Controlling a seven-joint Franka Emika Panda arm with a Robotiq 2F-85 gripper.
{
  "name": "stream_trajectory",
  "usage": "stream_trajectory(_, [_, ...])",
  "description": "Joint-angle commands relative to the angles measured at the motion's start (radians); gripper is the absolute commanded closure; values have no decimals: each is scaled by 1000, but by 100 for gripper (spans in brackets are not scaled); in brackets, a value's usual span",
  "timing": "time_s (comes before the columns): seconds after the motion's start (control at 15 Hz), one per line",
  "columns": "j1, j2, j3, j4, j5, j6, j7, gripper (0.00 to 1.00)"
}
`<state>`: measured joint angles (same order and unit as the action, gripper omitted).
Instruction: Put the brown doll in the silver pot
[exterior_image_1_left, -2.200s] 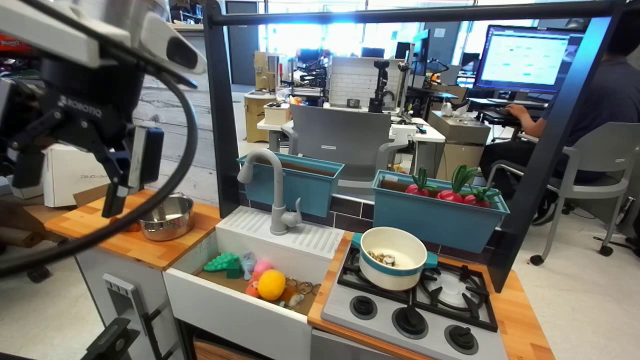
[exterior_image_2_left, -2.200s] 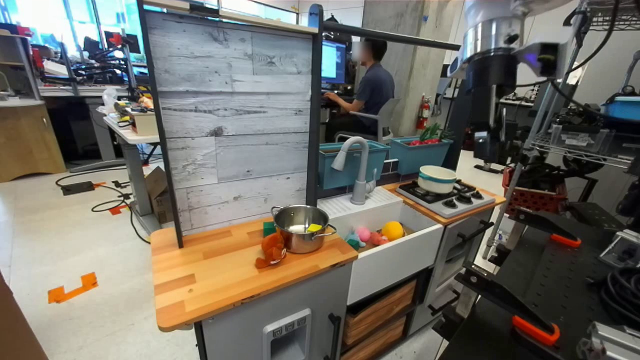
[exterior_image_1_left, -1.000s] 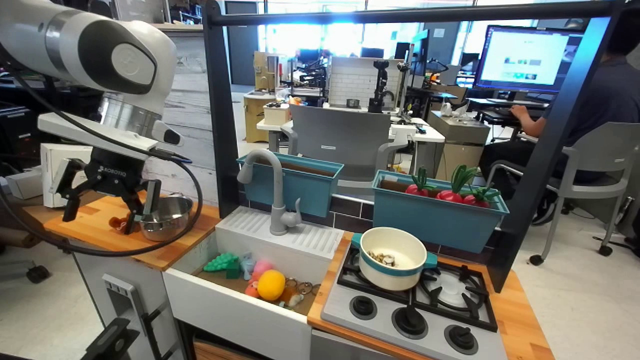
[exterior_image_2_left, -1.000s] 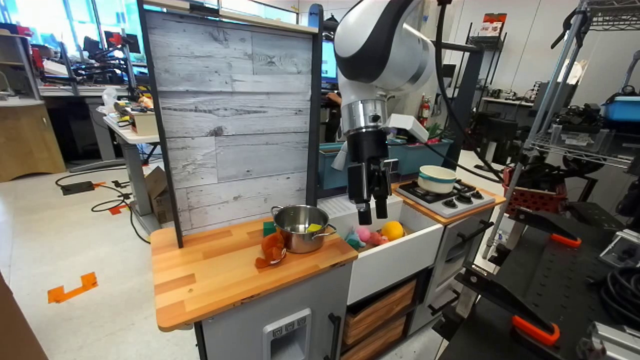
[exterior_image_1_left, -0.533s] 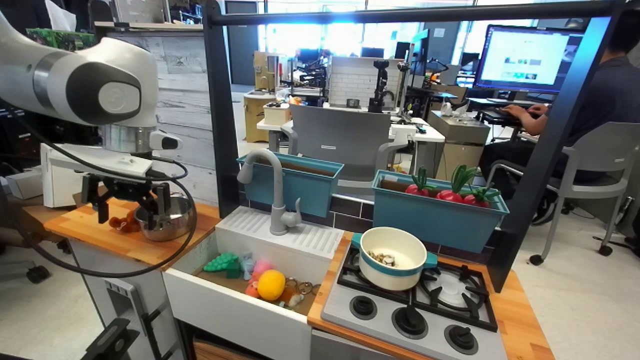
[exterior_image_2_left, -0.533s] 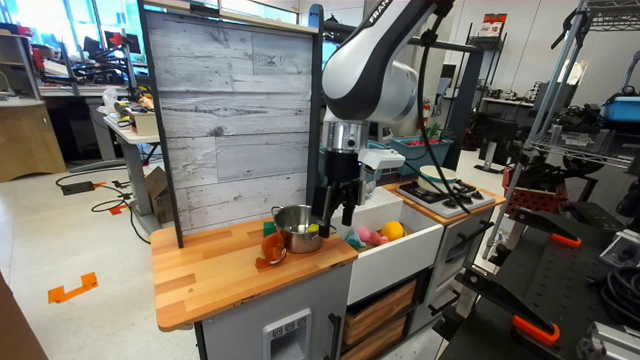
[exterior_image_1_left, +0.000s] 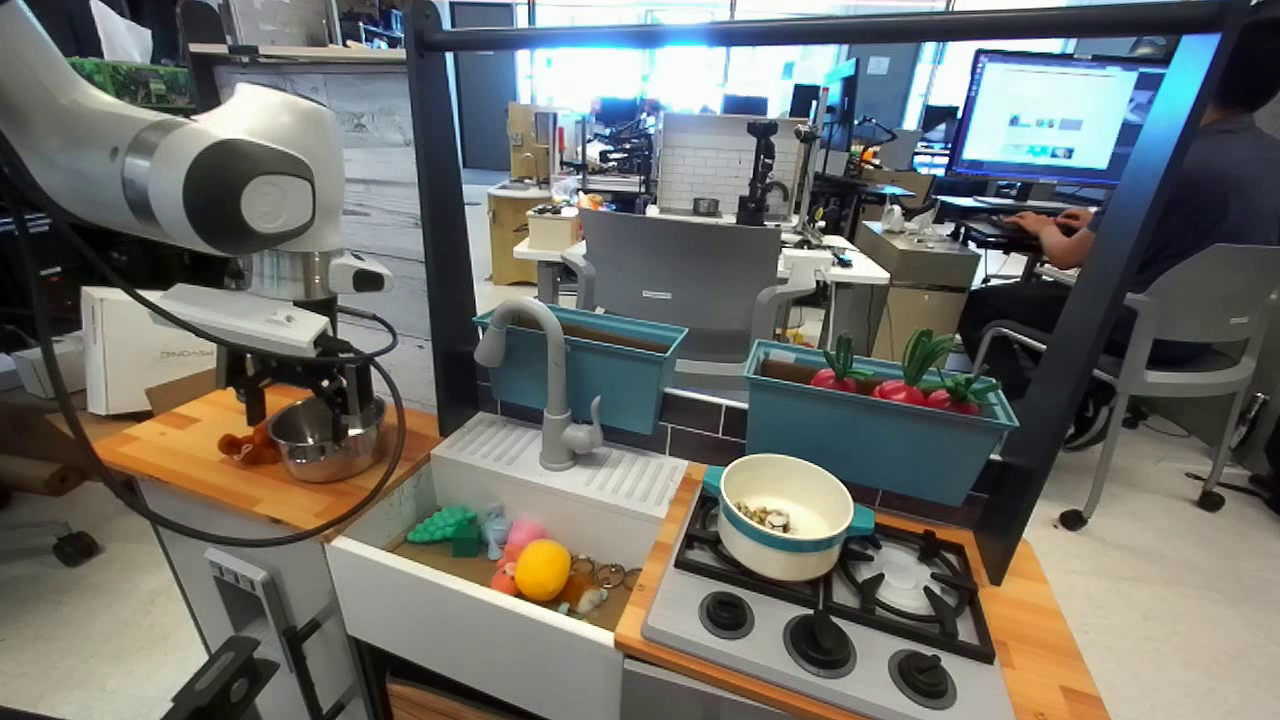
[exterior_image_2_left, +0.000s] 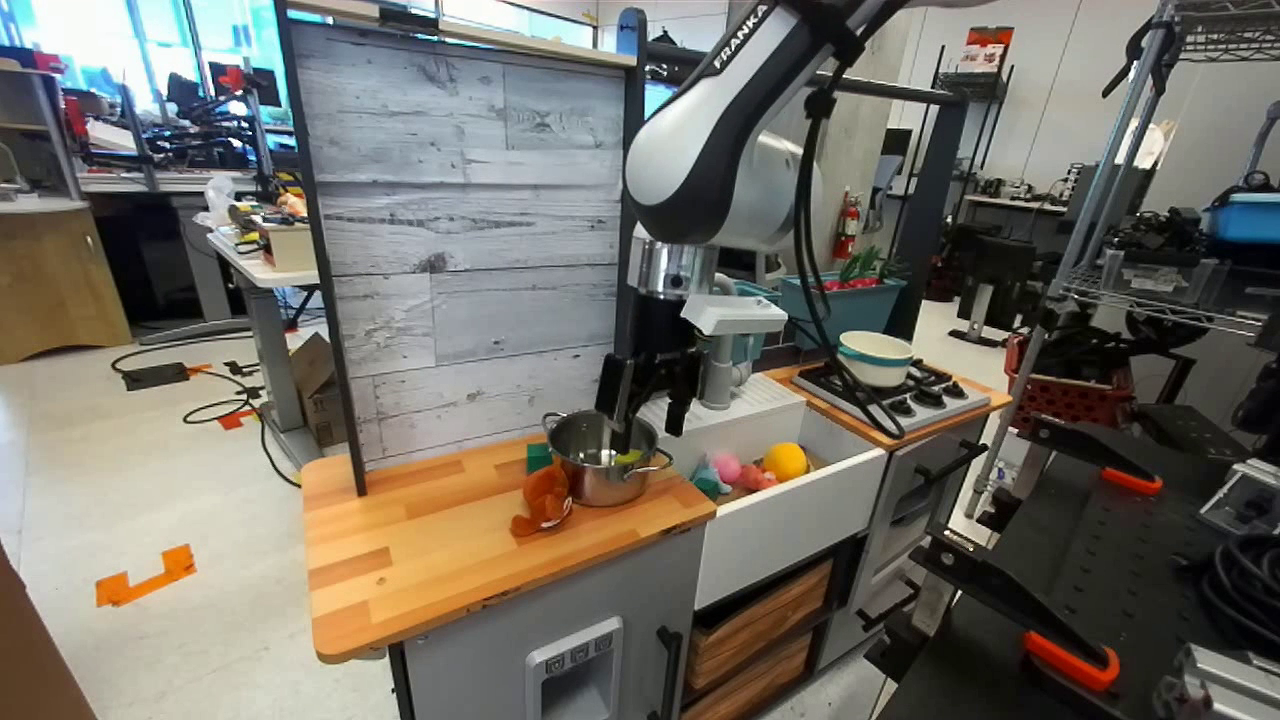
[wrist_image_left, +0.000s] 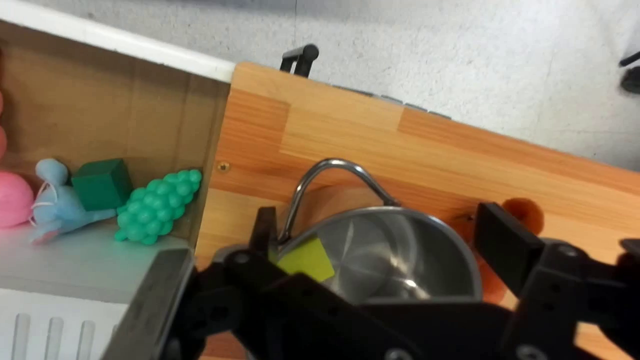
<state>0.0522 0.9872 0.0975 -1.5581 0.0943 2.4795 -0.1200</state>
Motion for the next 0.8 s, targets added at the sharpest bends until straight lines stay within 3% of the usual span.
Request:
stream_trajectory(0.0, [10, -11, 24, 55, -14, -185, 12, 0])
stream_trajectory(0.33, [47, -10, 36, 115, -2, -272, 48, 0])
stream_trajectory(0.6, [66, 15, 39, 140, 0, -226, 55, 0])
stream_trajectory(0.73, [67, 29, 38, 126, 11, -117, 65, 0])
